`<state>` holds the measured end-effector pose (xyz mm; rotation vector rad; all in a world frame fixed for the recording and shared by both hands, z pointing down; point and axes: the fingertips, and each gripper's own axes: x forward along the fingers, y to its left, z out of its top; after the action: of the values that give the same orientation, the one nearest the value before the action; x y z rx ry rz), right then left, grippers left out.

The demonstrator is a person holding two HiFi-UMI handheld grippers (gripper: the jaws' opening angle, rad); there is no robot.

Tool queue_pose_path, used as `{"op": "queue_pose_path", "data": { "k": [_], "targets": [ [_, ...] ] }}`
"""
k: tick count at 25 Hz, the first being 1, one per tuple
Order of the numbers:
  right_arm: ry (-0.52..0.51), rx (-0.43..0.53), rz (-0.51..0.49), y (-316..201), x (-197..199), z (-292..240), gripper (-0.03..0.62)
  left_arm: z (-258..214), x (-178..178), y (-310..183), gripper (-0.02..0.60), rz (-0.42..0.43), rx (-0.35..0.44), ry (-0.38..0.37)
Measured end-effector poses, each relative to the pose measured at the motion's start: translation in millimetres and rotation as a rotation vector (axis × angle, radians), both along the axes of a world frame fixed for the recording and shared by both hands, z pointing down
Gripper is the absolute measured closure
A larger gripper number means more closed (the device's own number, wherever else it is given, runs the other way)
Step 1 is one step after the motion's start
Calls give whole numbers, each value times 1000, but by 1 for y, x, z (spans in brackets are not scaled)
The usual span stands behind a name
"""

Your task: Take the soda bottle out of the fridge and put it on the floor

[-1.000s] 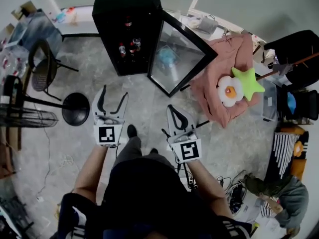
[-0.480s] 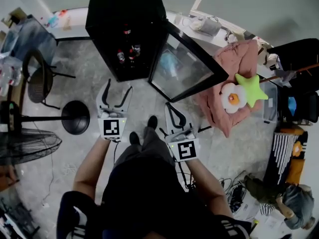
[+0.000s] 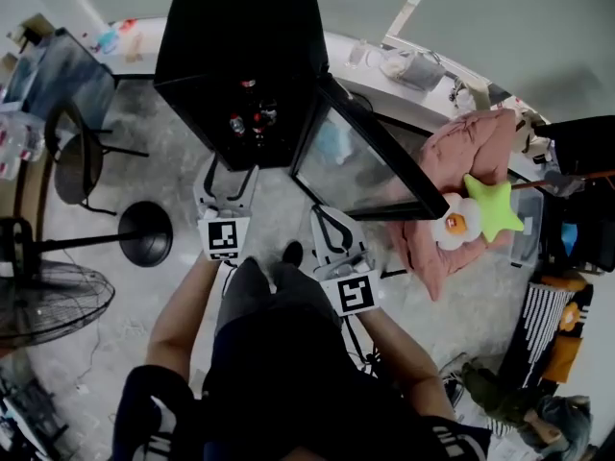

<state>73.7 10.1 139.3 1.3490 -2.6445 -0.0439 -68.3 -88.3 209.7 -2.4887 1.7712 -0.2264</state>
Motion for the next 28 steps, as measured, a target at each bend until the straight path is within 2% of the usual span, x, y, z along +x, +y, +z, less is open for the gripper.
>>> {"op": "queue_pose_path", "data": {
  "k": [8,13,19,28],
  "targets": [
    [-2,-4,17,-47,-9,31,576,53,-1,-69,259,-5,-40,4],
    [-14,19,44,-77,-20,69,576,100,-4,-109,259,7,-23,13],
    [6,17,56,-102,-28,120,576,142,-7,-141,259,4,-10,25],
    [-22,23,72,-128,-33,177,576,195,-9,-190,259,8,-26,35]
  ]
}}
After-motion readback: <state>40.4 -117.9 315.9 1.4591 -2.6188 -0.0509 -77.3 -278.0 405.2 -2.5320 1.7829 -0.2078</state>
